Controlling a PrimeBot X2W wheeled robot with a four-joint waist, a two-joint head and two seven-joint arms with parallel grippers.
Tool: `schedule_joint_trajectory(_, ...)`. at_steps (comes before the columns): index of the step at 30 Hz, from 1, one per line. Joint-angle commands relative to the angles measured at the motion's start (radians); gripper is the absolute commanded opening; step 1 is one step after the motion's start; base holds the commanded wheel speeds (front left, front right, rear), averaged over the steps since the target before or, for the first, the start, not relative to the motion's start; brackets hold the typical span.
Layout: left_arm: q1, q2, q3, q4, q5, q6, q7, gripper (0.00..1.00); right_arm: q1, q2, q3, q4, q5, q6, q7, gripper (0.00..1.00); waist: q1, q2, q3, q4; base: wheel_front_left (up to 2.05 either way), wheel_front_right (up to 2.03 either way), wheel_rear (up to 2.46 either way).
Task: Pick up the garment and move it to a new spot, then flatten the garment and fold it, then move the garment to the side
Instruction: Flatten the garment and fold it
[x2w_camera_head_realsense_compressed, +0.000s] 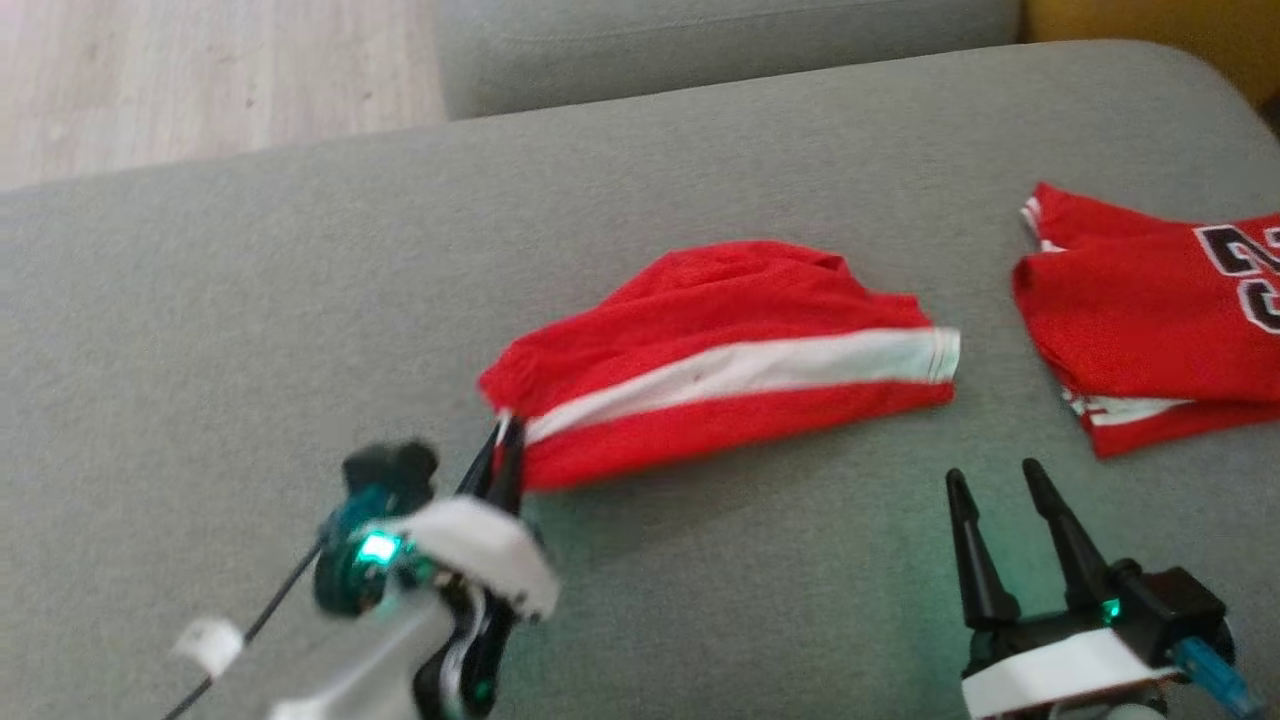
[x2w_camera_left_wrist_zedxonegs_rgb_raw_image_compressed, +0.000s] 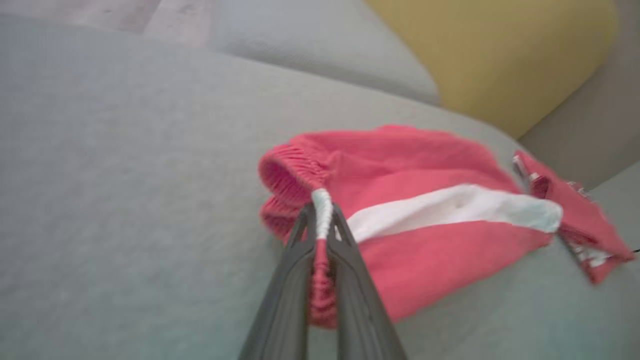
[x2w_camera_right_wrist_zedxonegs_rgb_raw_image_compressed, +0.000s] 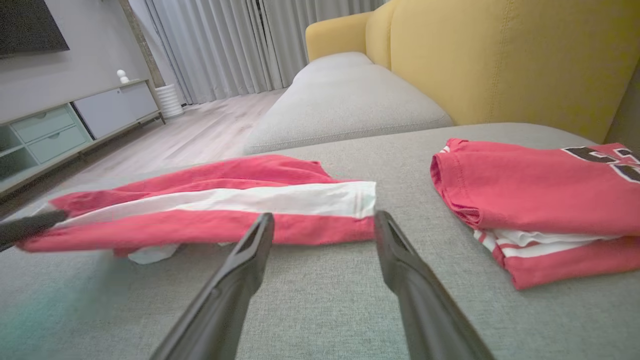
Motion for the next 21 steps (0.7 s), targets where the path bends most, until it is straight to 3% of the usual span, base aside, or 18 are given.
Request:
schedule_joint_trajectory(1, -0.055, 0.023, 0.046, -0.04, 0.015, 0.008, -0.018, 0.0, -0.036, -0.025, 0.012, -0.025, 0.006, -0.001, -0.011, 1.0, 0.0, 0.0, 0.017, 0.02, 0.0, 0.0, 0.0)
schedule_joint_trajectory(9, 0.046, 0.061, 0.158, -0.09, 0.1, 0.0, -0.027, 0.0, -0.133, -0.068, 0.016, 0.06, 0.099, -0.001, -0.011, 1.0, 0.0, 0.0, 0.058, 0.092, 0.0, 0.0, 0.0)
schedule_joint_trajectory(21, 0.076, 0.034, 0.223, -0.093, 0.179, -0.017, -0.027, 0.0, -0.312, -0.116, 0.202, 0.293, 0.254, -0.001, -0.011, 1.0, 0.0, 0.0, 0.078, 0.14, 0.0, 0.0, 0.0)
